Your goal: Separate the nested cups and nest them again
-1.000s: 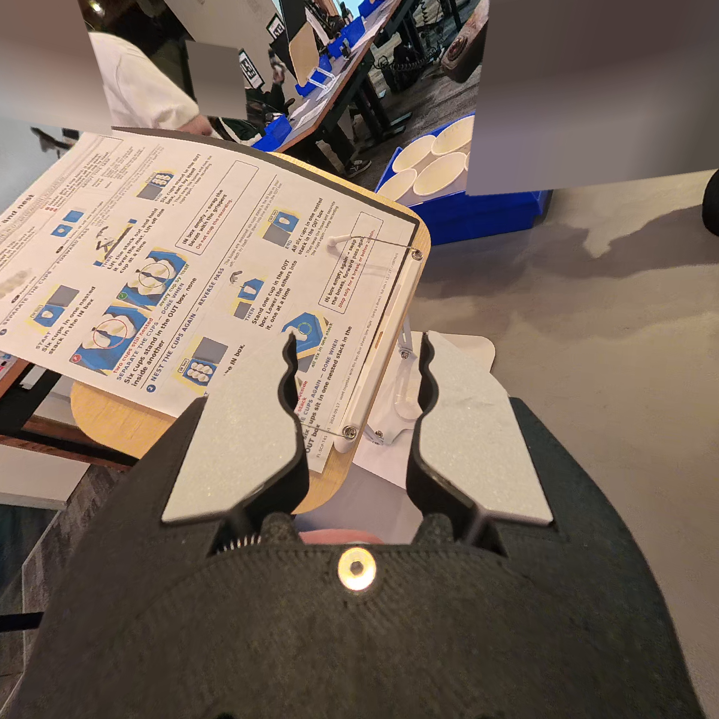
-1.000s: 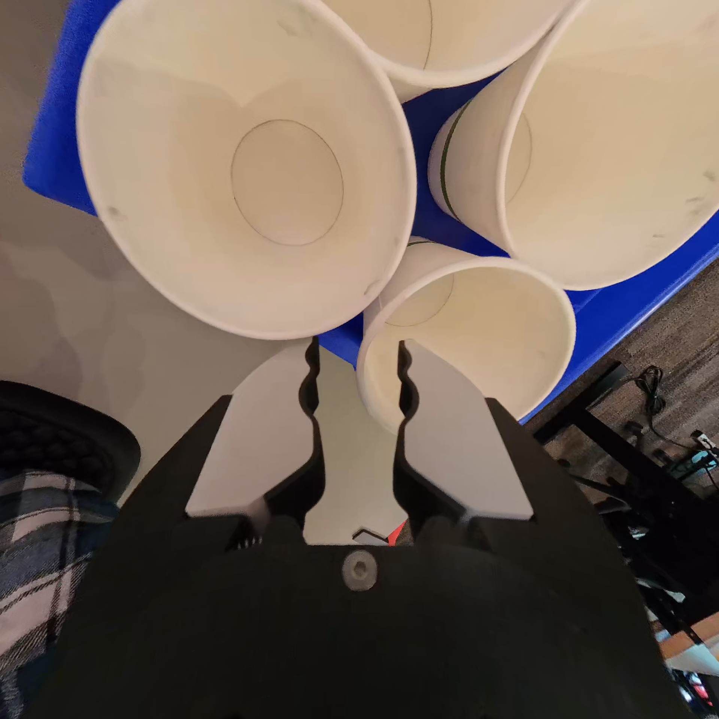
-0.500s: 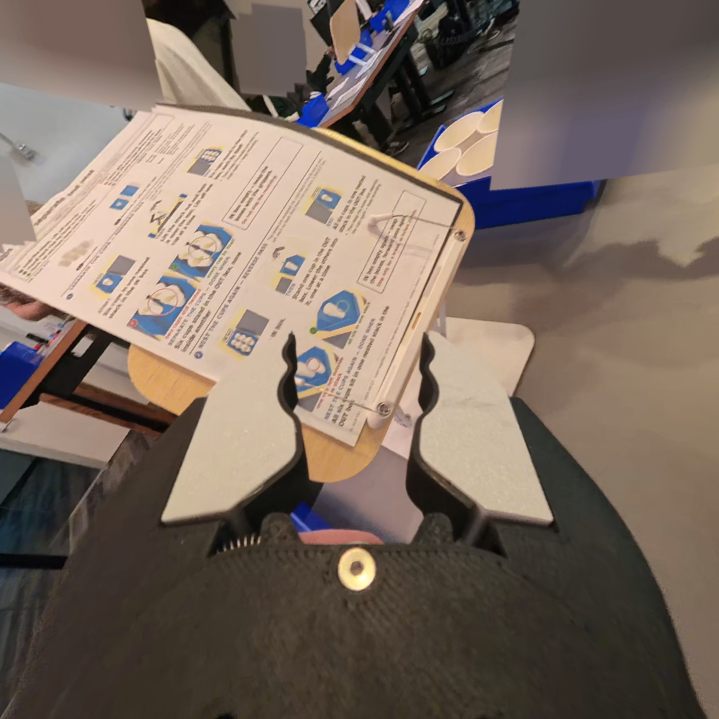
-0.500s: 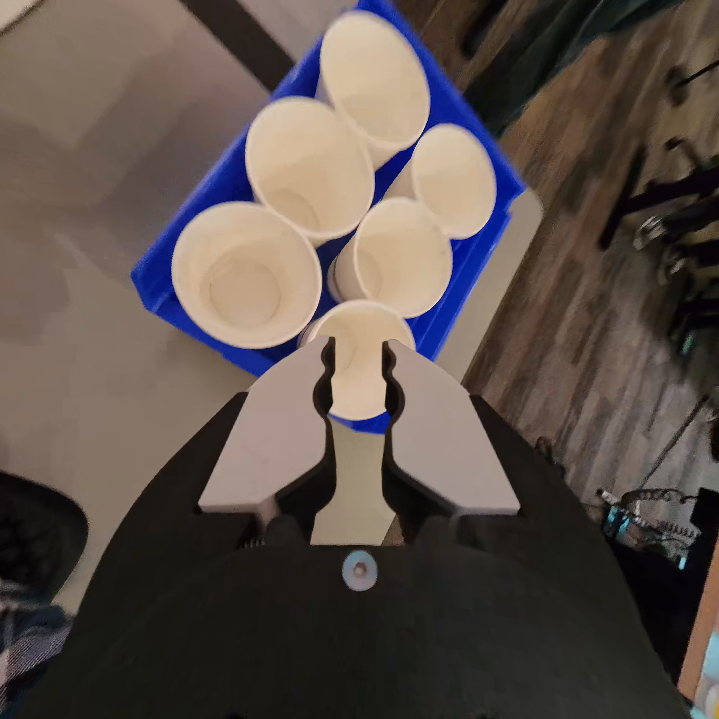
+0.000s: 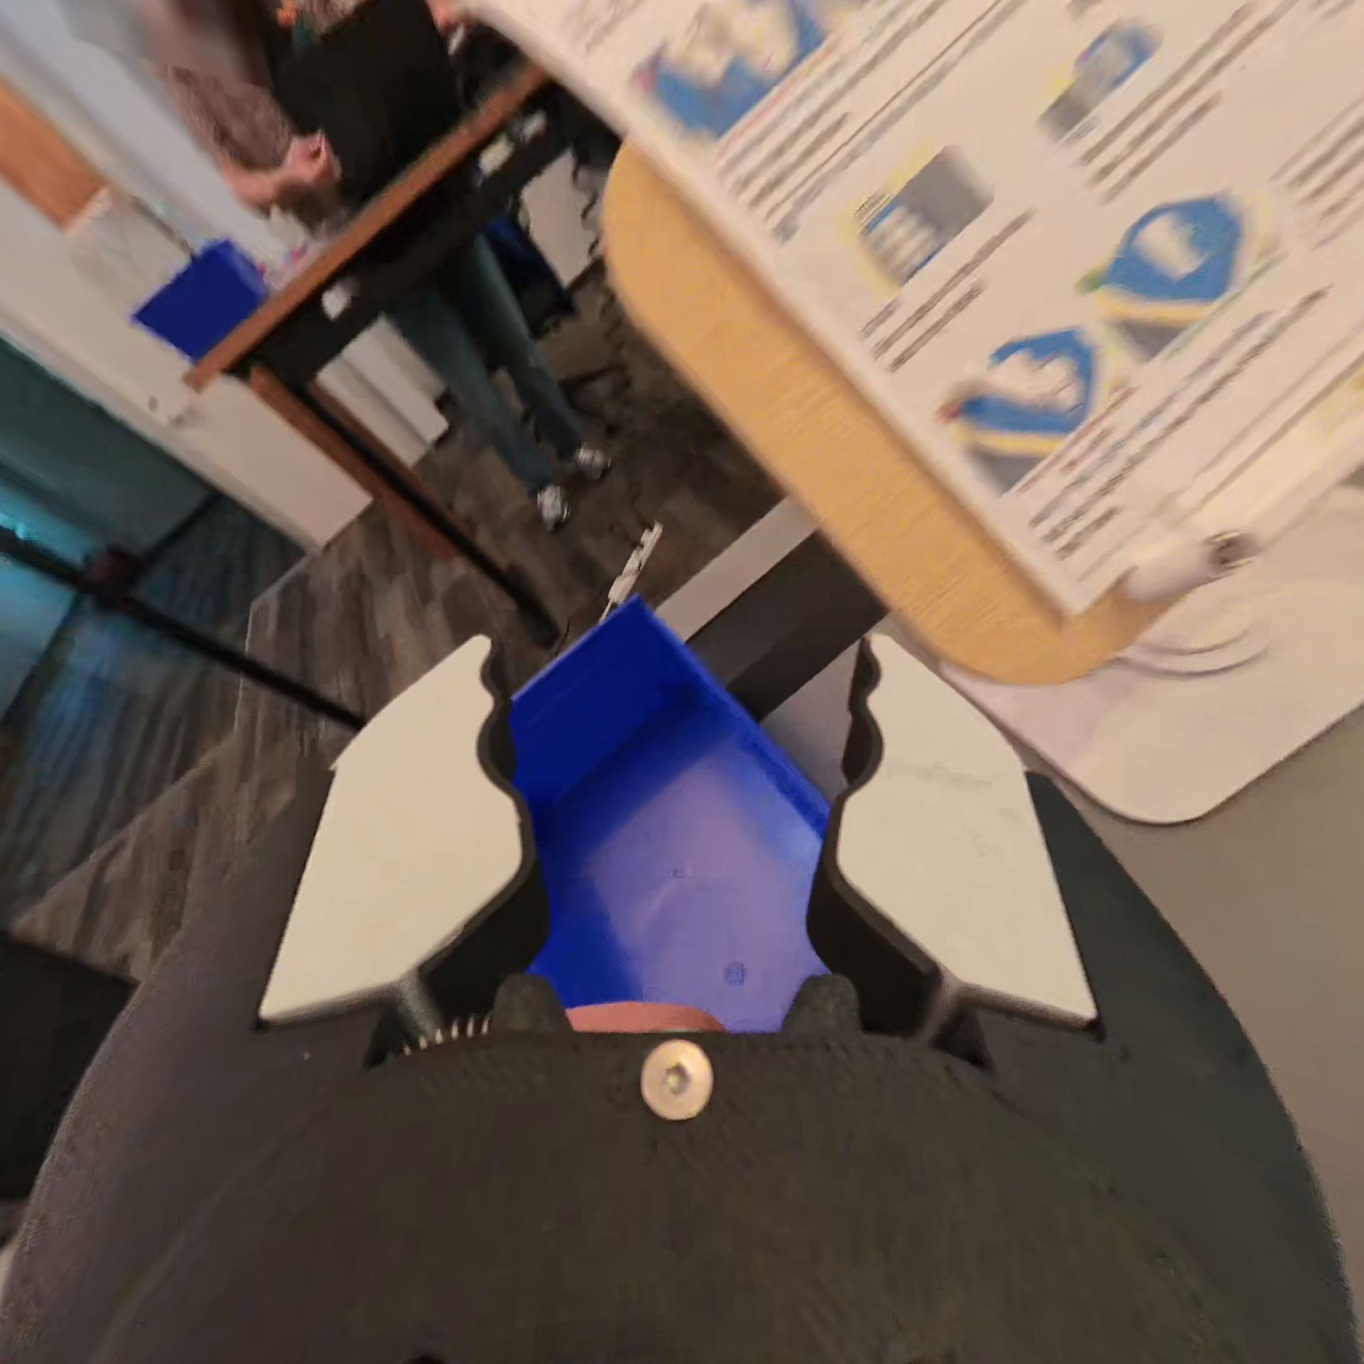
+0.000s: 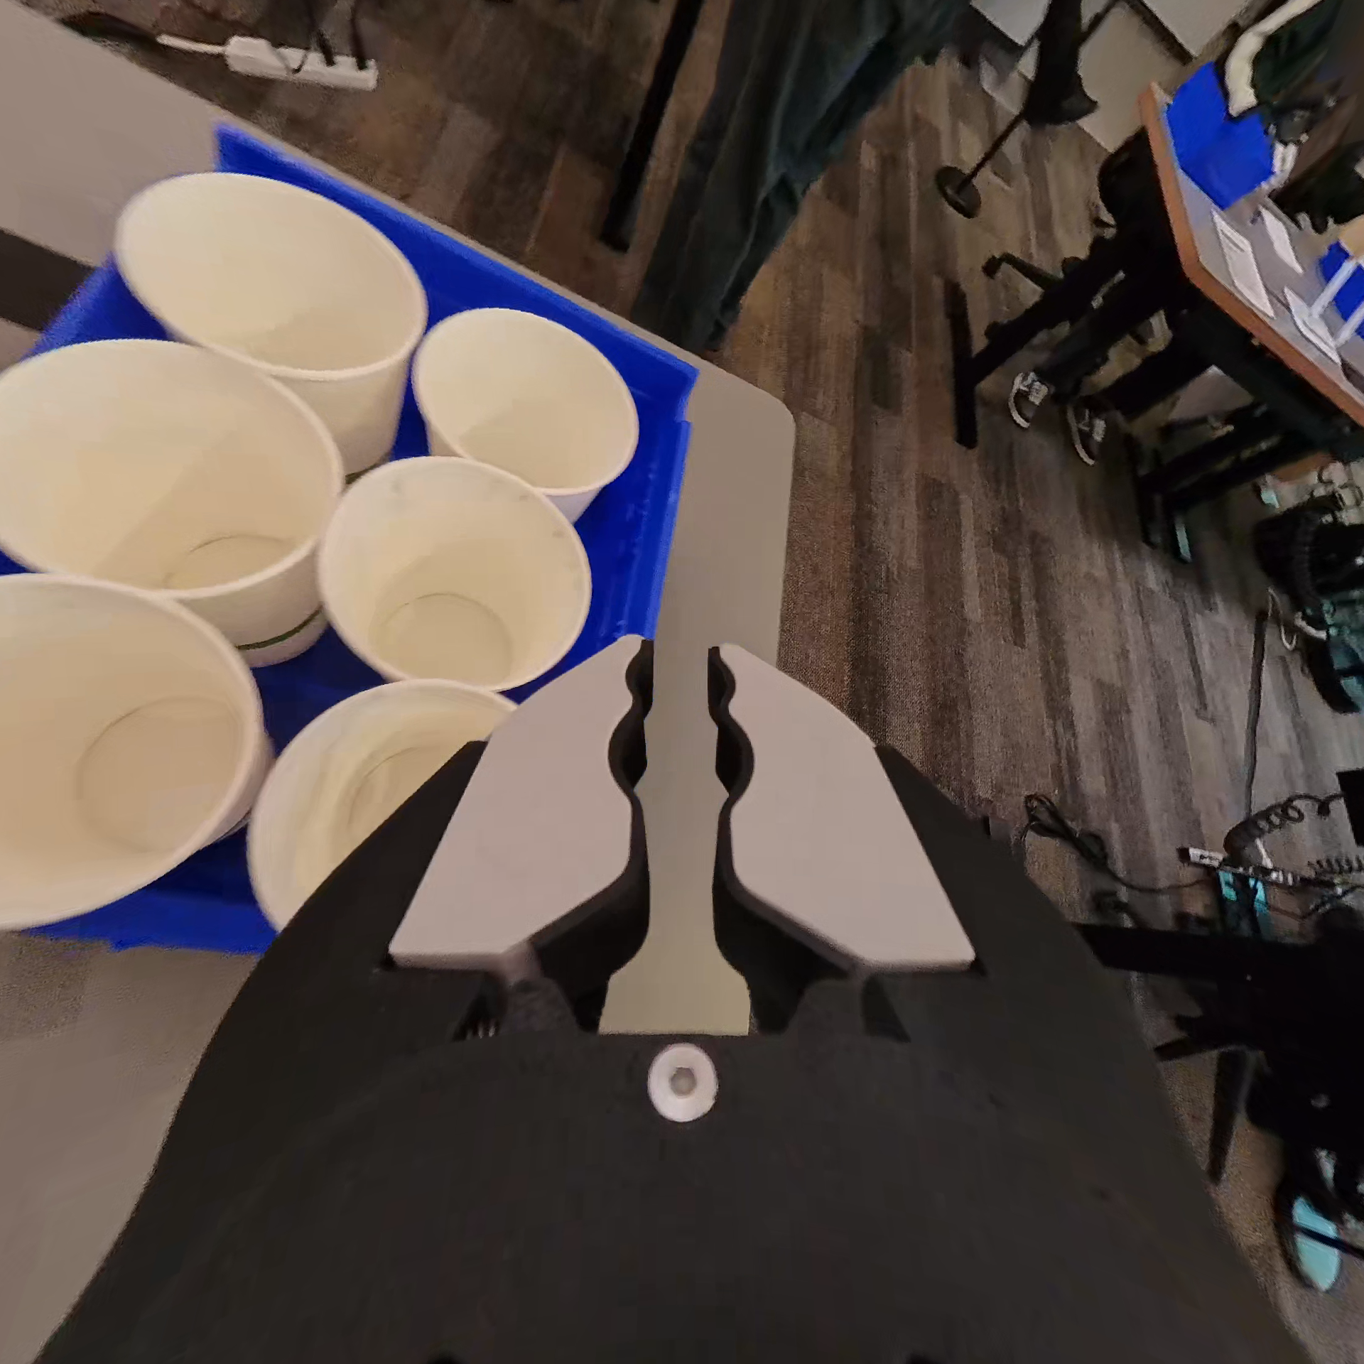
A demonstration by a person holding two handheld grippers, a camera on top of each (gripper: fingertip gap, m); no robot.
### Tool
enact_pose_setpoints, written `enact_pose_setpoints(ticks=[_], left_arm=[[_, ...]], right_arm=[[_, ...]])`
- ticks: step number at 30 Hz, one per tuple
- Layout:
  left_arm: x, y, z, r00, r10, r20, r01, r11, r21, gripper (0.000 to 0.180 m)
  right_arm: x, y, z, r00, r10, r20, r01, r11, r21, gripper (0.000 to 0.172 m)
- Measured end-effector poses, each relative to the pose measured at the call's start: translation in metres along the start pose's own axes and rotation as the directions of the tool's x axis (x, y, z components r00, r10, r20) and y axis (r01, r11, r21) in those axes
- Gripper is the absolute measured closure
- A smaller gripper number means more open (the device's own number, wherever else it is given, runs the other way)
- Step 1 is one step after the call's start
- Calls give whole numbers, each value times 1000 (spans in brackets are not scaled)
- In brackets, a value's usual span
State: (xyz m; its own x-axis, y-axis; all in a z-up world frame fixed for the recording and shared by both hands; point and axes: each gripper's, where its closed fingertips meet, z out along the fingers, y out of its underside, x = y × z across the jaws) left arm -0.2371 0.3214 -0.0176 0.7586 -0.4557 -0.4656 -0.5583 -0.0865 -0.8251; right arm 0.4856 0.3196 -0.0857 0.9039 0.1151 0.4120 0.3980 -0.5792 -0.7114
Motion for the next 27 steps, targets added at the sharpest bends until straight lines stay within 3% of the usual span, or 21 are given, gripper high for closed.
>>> enact_pose_setpoints(ticks=[6,15,21,27], left_arm=[[-52,84,15,984,-168,68,176,972,-158,88],[-89,208,19,927,-308,212,371,830,-417,91],[-80,239,26,903,-385,190,428,770,-474,107],[-77,247,29,891,-417,181,451,757,-473,125]], right_arm=[[7,27,24,991,123,44,-122,992,-31,153],[3,45,38,975,200,100,-193,978,-74,148],[-2,48,45,968,214,131,-204,975,-84,147],[-6,52,50,967,213,142,-200,975,-100,147]])
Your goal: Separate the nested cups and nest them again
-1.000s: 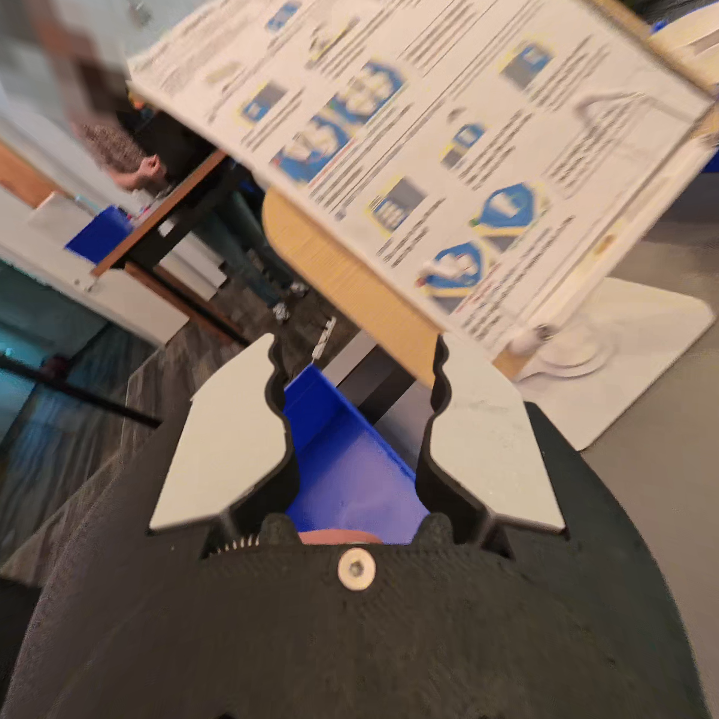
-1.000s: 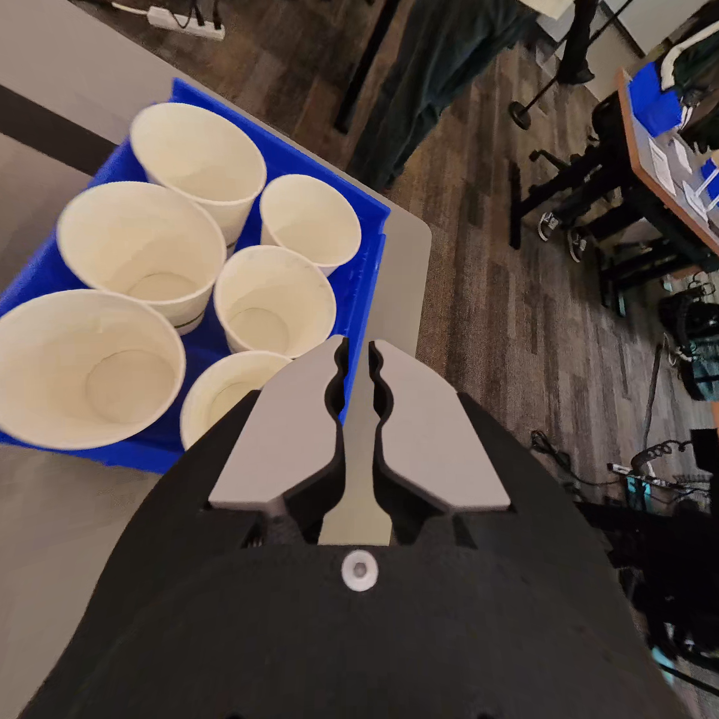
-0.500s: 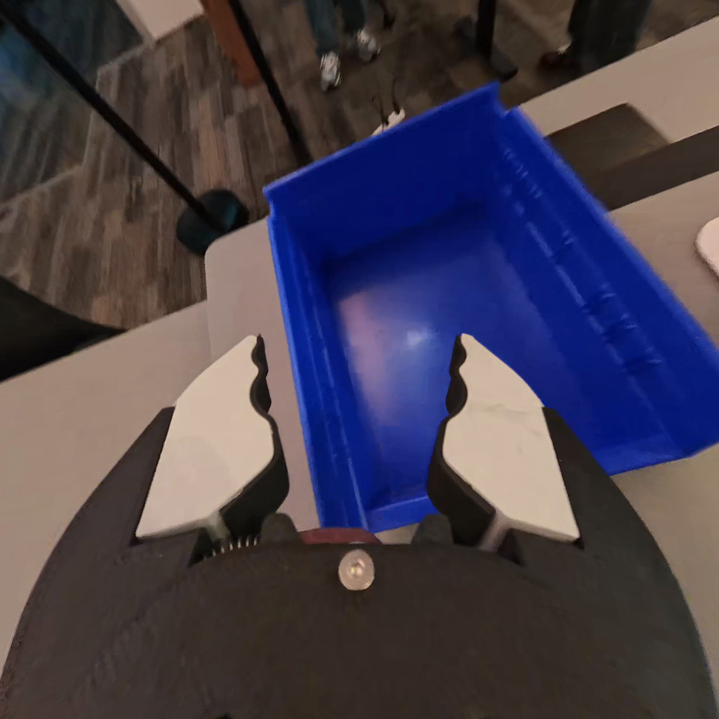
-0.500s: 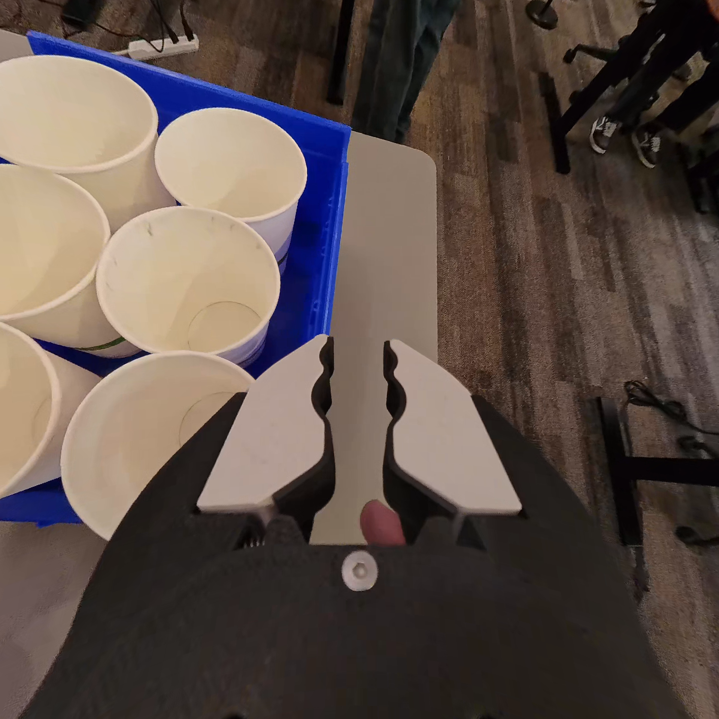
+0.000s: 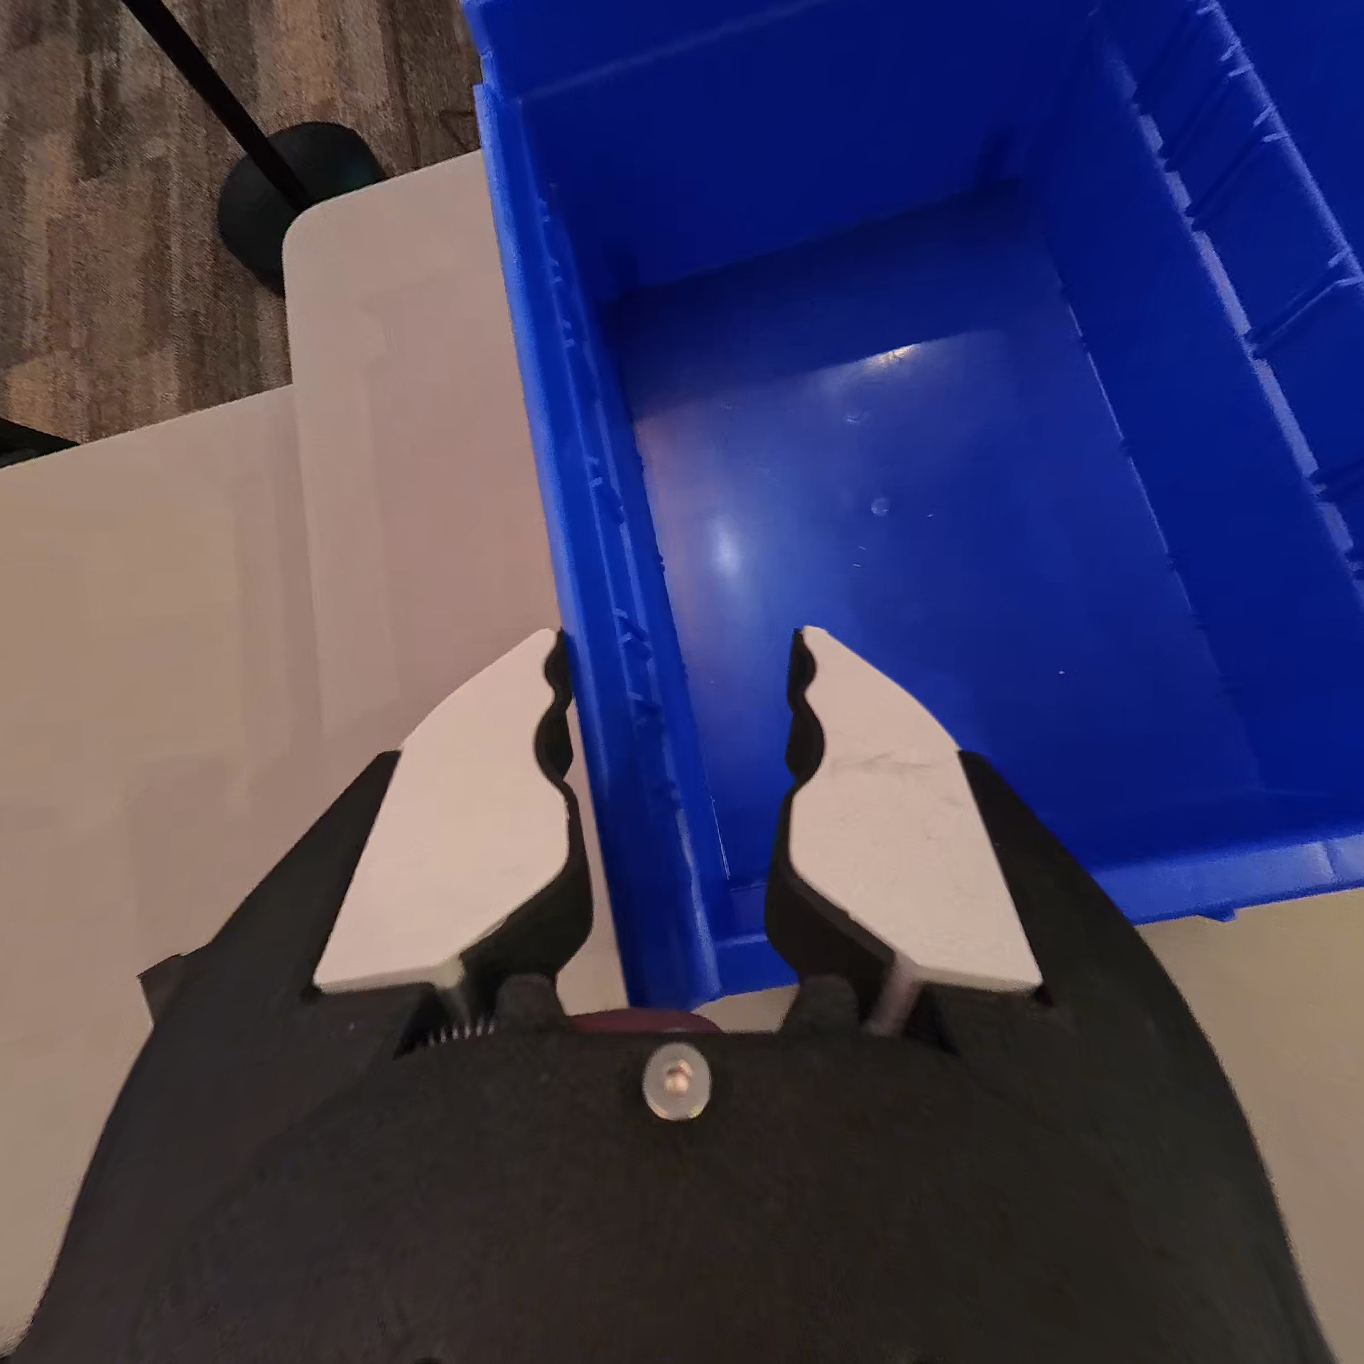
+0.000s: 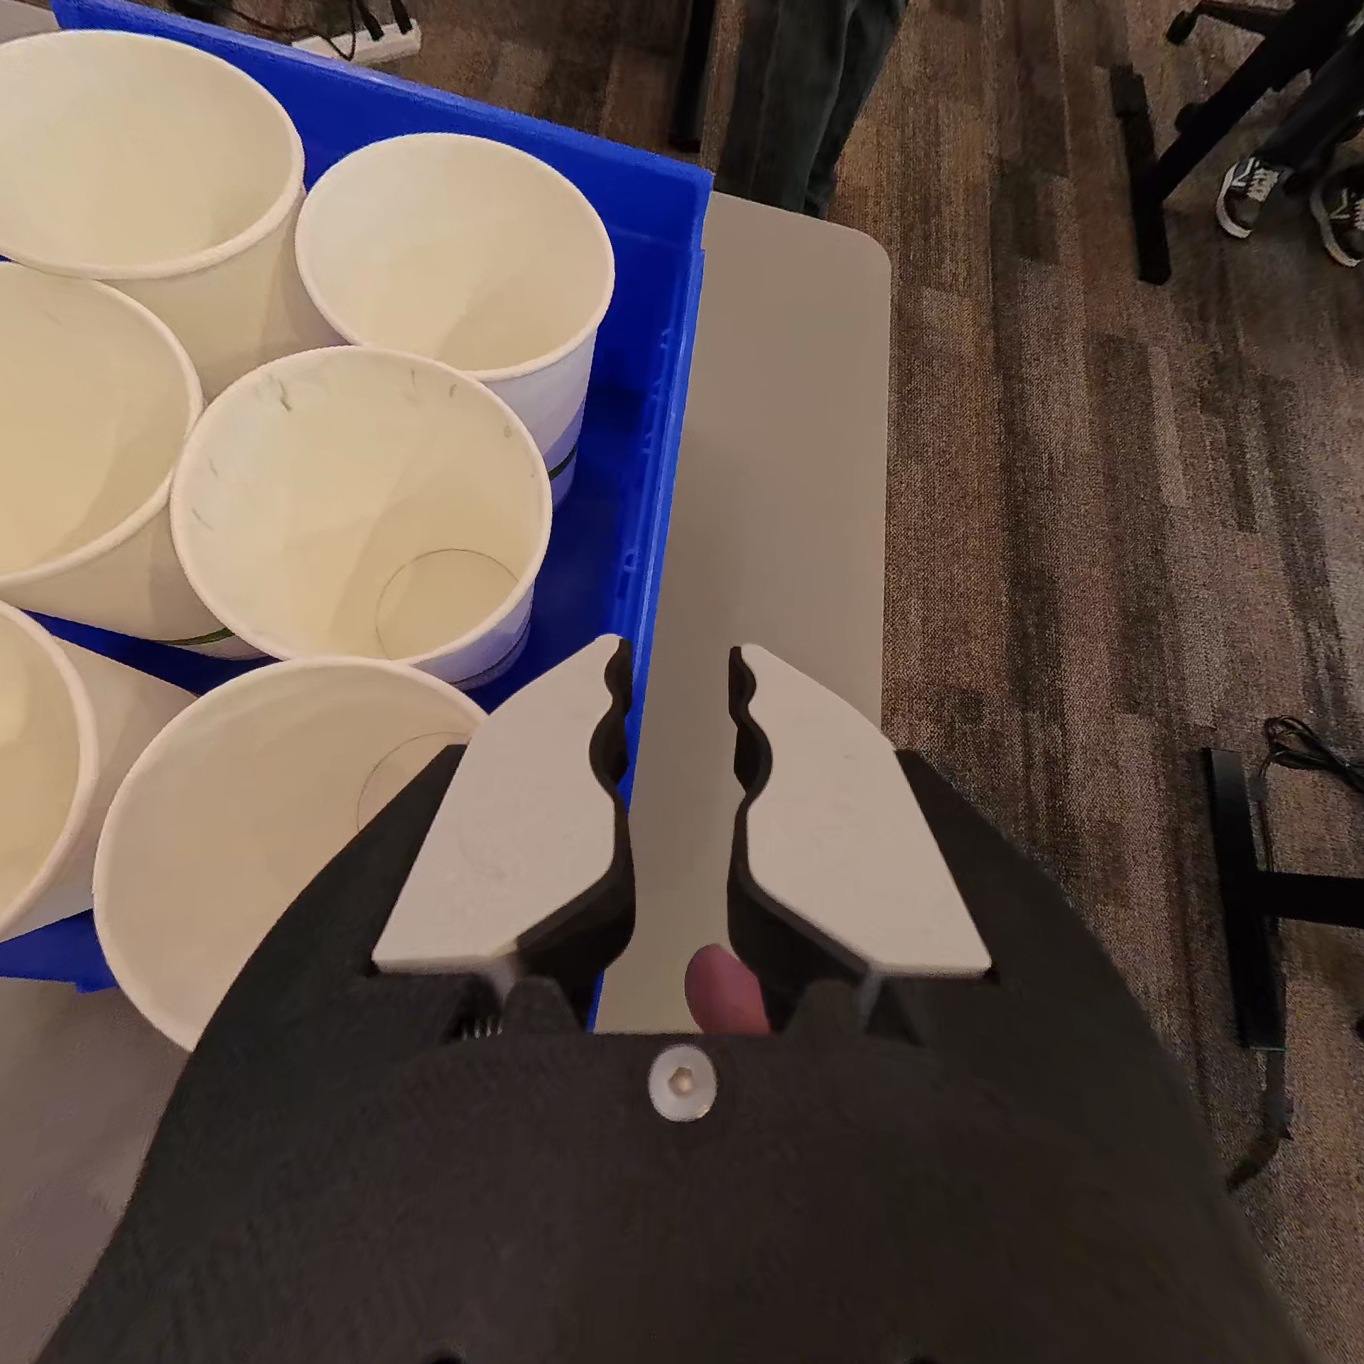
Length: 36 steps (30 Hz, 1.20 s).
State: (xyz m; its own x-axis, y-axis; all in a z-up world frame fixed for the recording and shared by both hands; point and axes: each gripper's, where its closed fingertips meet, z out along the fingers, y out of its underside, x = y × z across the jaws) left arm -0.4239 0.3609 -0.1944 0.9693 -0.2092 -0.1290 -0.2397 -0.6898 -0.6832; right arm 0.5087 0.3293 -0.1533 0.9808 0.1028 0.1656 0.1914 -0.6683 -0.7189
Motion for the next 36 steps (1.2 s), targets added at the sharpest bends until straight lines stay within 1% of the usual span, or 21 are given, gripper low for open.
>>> enact_pose_setpoints(ticks=[4,6,8,11,14,16,17,19,22,27,30,36], left_arm=[[-11,3,-2,999,-11,40,11,1000,4,156],[-14,4,-3,999,-10,37,10,1000,14,171],[-12,4,-4,1000,-14,14,14,1000,21,171],[-12,4,-4,1000,-2,11,2,1000,19,170],[-12,6,-4,1000,21,16,-21,1000,6,160],[-12,14,0,999,35,21,-34,998,-45,153],[-13,17,2,999,37,27,-35,998,-59,145],[-5,25,8,999,26,-31,-29,995,-94,151],[-3,33,15,999,37,-36,-42,990,-137,159],[-3,31,16,998,7,-64,-14,994,-111,173],[-3,27,15,996,-11,-83,4,997,-80,175],[0,16,10,996,5,-86,-7,1000,-22,175]], right_arm=[[0,-3,0,1000,12,7,-12,1000,20,147],[-1,-3,1,1000,12,13,-12,1000,24,147],[-1,-2,2,1000,11,13,-11,1000,20,147],[-1,-1,4,1000,11,13,-12,1000,14,147],[0,-1,4,1000,18,19,-18,1000,17,148],[1,0,4,1000,21,18,-22,1000,18,148],[1,0,4,1000,21,18,-22,1000,18,148],[1,0,5,1000,21,19,-22,1000,16,148],[1,1,6,1000,21,21,-21,1000,14,148],[2,1,6,999,23,22,-23,1000,21,148],[1,0,6,999,29,31,-30,999,31,148],[2,5,9,999,35,41,-35,999,16,147]])
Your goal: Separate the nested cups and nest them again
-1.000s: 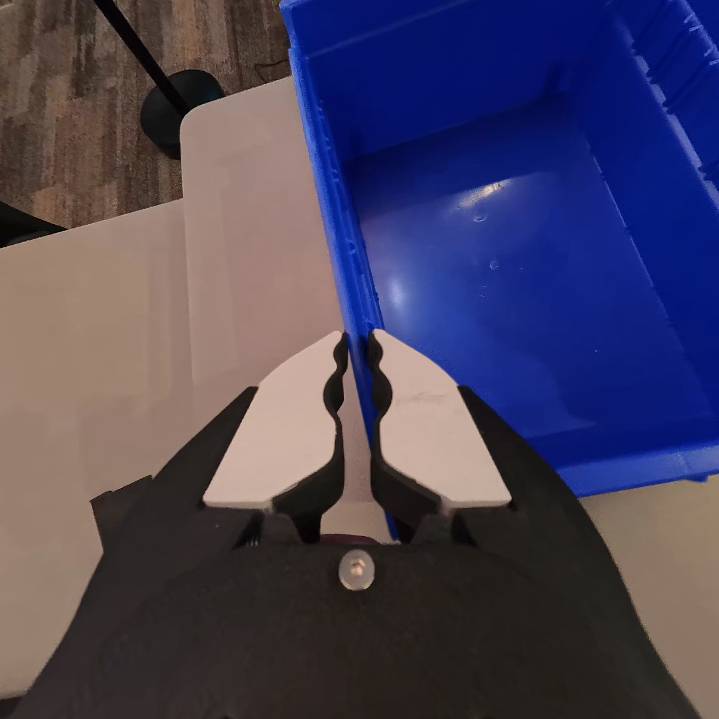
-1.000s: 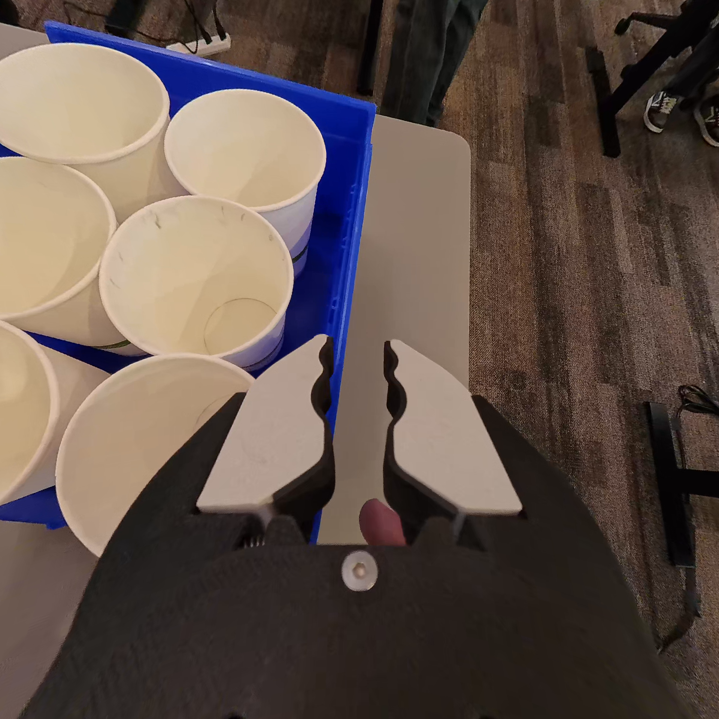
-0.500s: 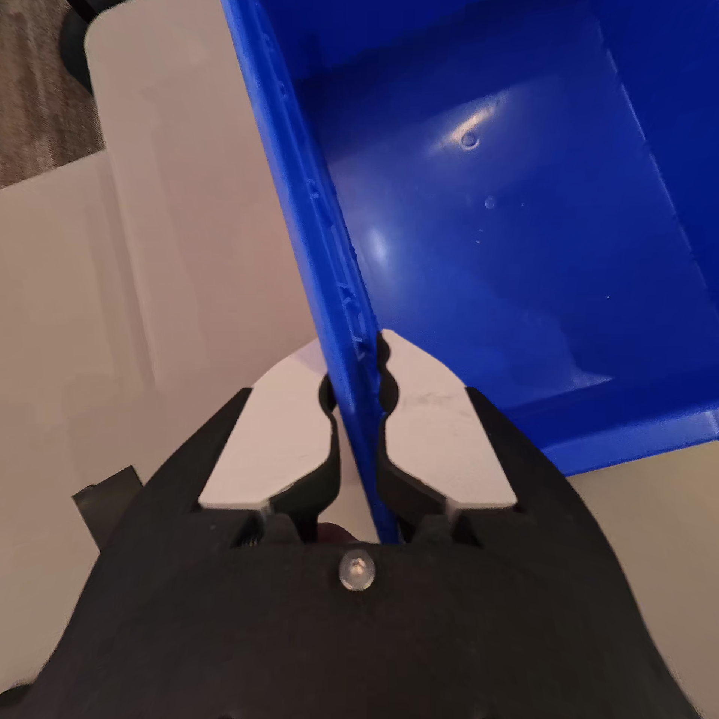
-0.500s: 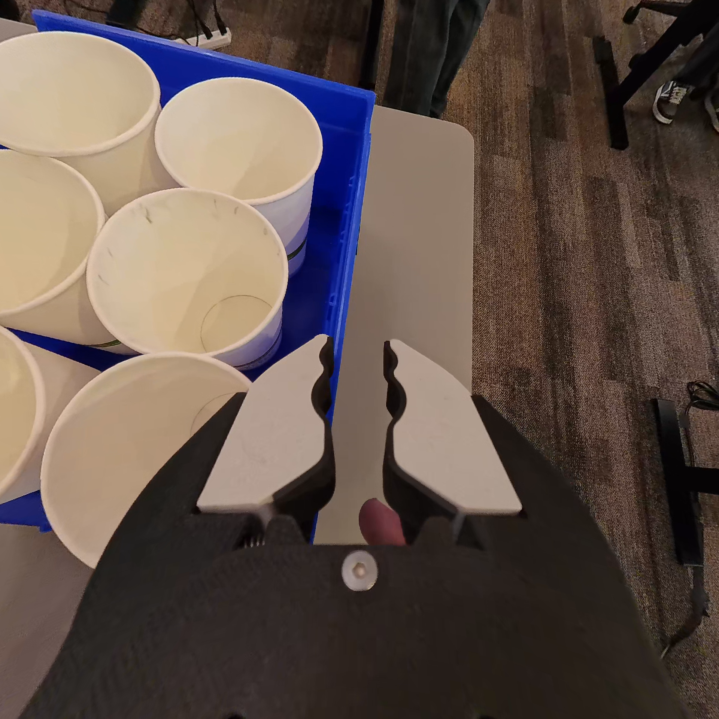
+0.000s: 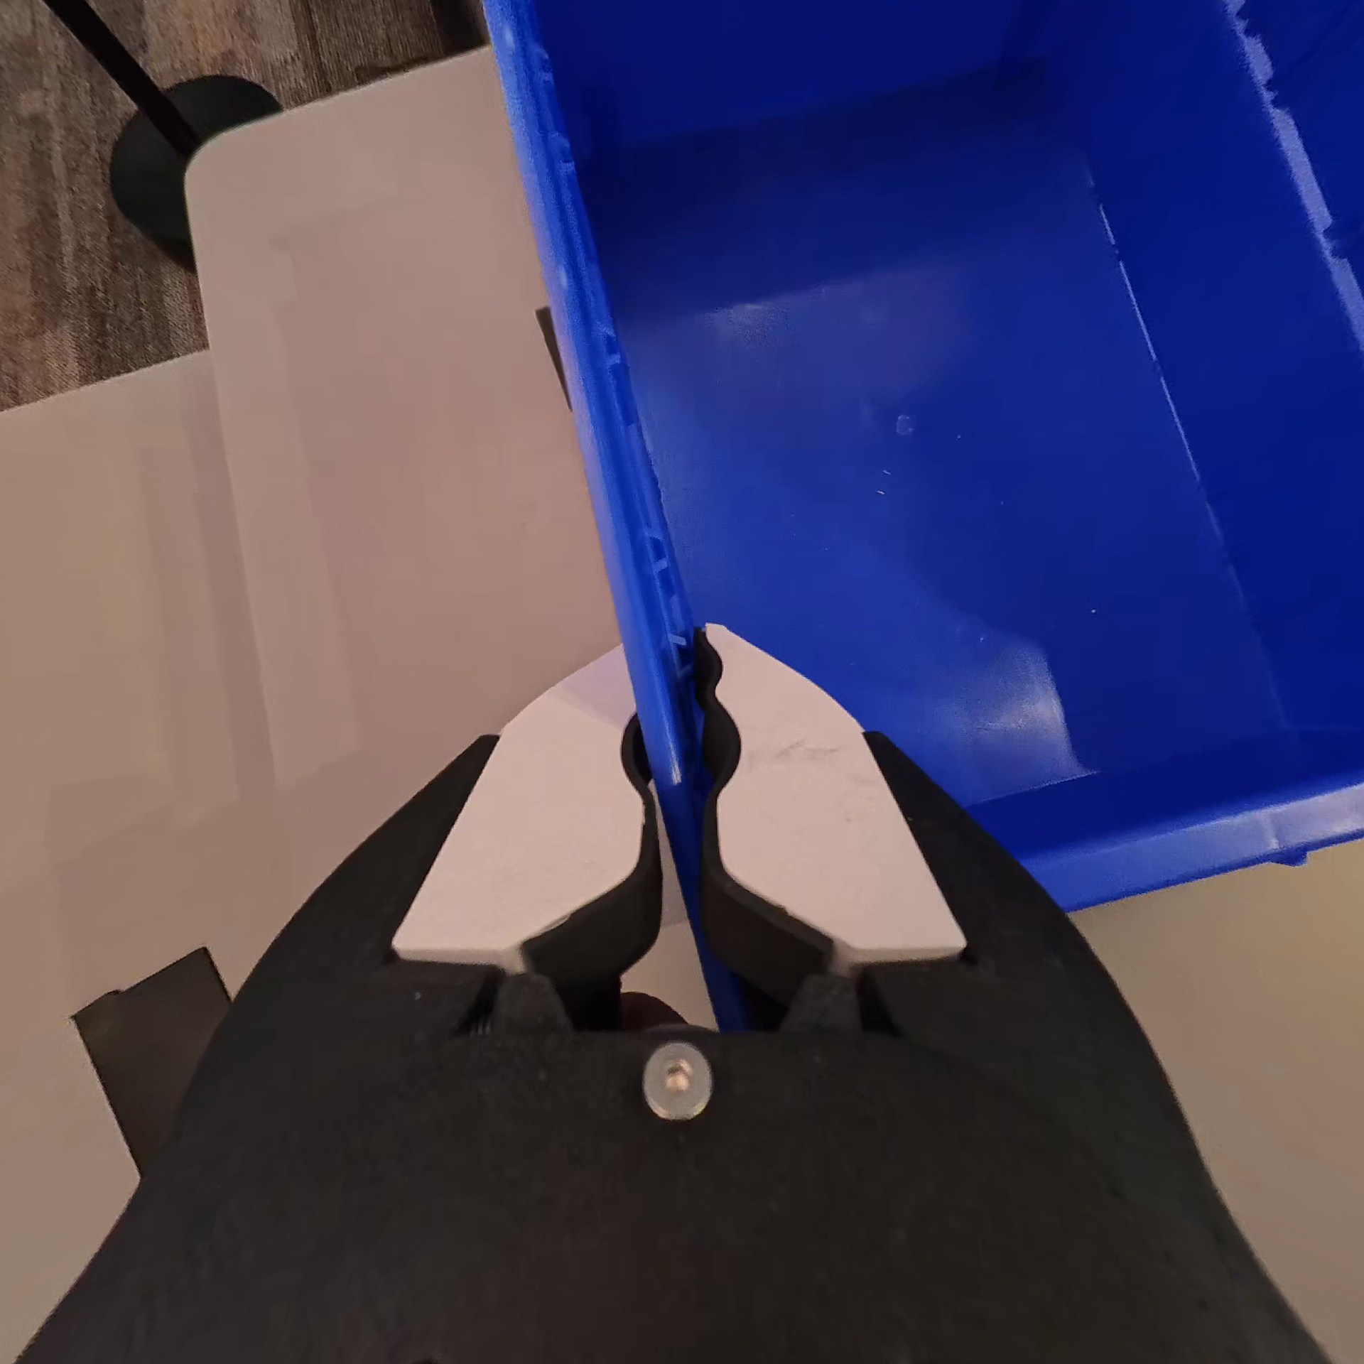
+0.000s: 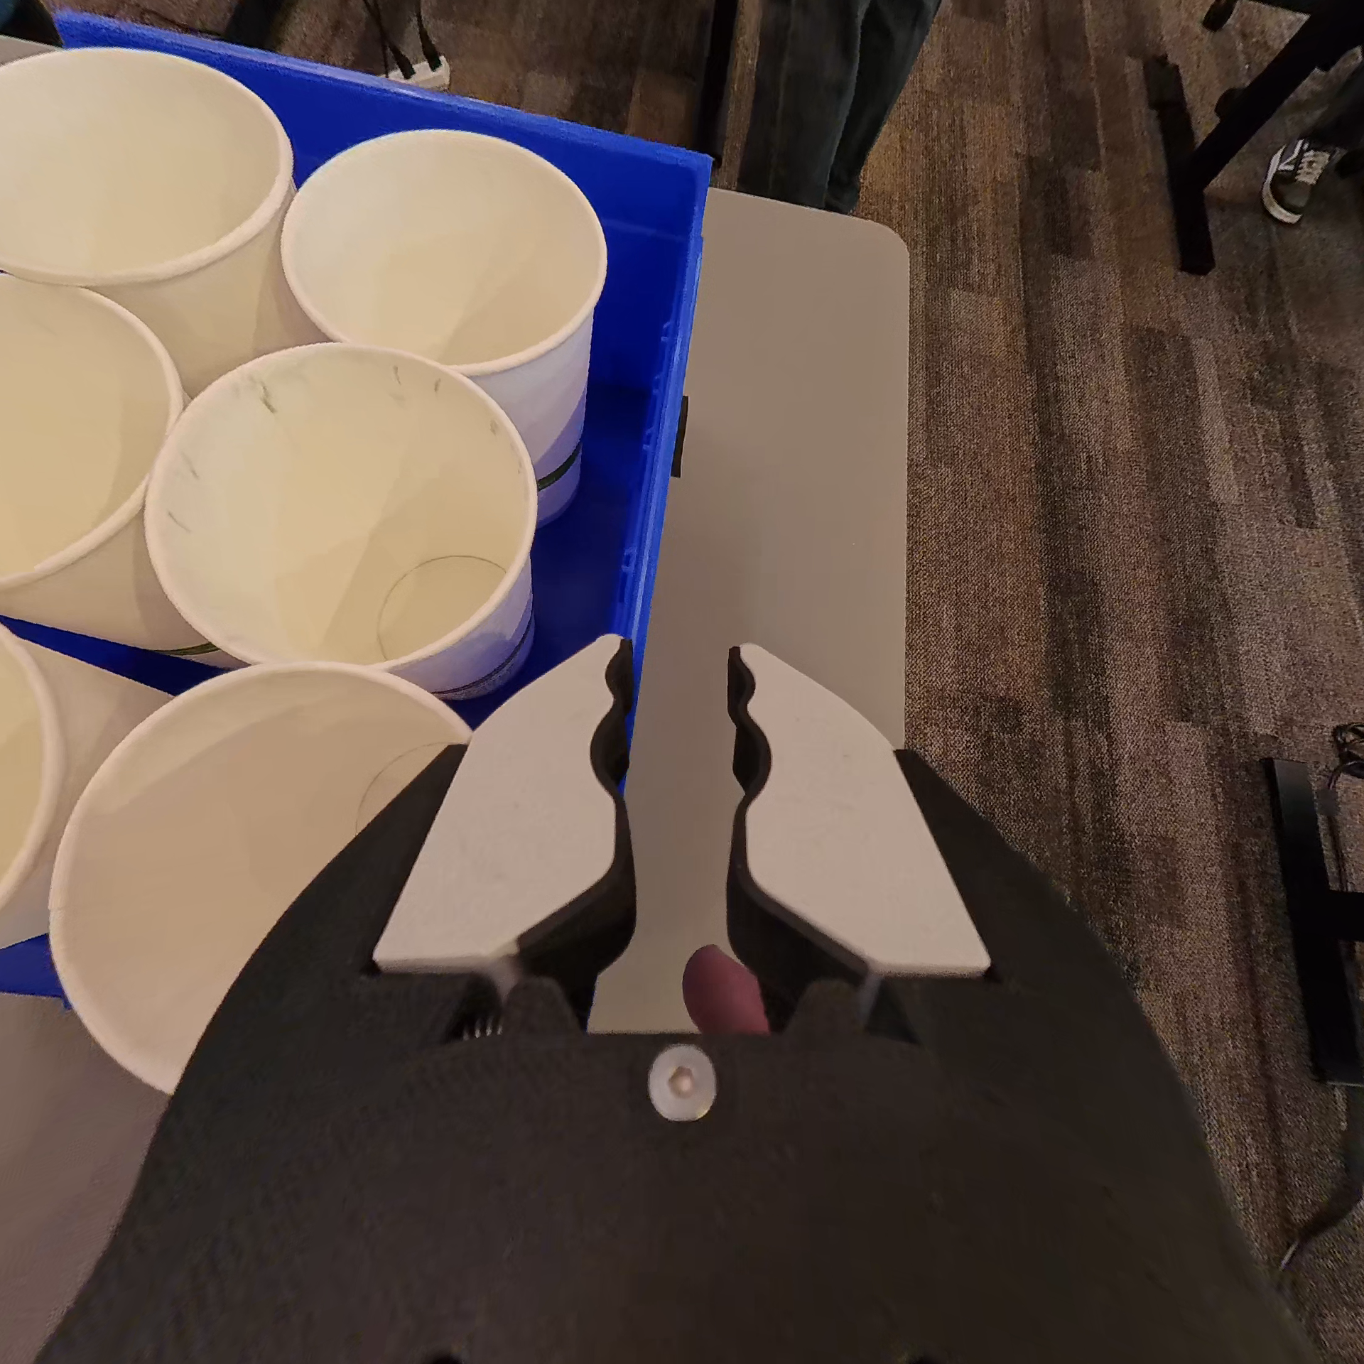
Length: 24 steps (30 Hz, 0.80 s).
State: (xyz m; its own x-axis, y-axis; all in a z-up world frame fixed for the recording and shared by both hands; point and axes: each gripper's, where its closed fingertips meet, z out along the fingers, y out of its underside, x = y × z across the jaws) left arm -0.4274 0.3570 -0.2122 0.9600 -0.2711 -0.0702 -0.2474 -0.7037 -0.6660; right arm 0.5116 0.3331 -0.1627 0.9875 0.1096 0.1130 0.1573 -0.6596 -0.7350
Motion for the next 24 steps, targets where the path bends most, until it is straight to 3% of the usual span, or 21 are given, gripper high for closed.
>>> enact_pose_setpoints(ticks=[9,13,17,24], left_arm=[[4,-13,-9,1000,27,-2,-27,998,61,175],[4,-16,-13,999,35,-1,-35,997,74,175],[2,-18,-18,999,36,1,-36,996,84,175],[1,-16,-18,999,32,-5,-31,996,84,175]], right_arm=[[-7,-1,3,1000,-22,12,22,999,-23,151],[-7,-14,-13,997,-69,-29,69,998,-9,151],[3,1,-27,995,-99,-21,96,991,-89,151],[-18,34,-31,984,-73,163,95,987,-128,160]])
